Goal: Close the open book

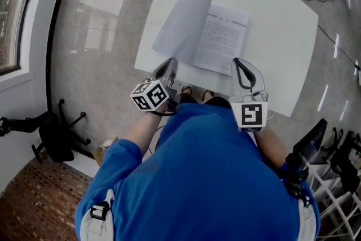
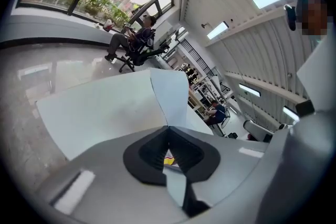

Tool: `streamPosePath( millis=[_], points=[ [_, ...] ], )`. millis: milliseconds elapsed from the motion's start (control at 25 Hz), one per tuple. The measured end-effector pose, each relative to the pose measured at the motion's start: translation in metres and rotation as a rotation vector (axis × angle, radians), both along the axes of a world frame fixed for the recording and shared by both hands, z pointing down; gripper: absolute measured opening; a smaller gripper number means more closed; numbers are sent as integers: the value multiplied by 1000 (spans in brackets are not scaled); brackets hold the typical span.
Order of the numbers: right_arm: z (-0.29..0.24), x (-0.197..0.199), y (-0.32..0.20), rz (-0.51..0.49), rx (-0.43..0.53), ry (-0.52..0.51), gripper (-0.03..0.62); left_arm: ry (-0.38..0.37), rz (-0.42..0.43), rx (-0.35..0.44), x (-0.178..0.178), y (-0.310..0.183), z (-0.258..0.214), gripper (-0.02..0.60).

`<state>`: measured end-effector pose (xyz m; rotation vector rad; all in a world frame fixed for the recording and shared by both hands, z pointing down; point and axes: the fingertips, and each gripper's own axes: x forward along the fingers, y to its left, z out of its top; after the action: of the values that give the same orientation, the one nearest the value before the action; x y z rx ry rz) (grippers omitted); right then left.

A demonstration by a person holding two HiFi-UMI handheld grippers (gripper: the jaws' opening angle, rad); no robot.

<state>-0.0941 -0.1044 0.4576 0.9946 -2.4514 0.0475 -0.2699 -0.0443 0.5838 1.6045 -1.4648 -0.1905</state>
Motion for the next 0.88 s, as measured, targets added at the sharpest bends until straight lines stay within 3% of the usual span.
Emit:
streamPosePath(
  millis=[320,640,880],
  points=[
    [-5,25,-1,71,13,-25,2,-30,58,34,16,-8,-16,8],
    [-7,62,0,141,23,-22,3,-108,158,64,44,-9,-34,8],
    [1,89,2,184,18,-26,3,-142,226,53,67,-13,-34,8]
  ],
)
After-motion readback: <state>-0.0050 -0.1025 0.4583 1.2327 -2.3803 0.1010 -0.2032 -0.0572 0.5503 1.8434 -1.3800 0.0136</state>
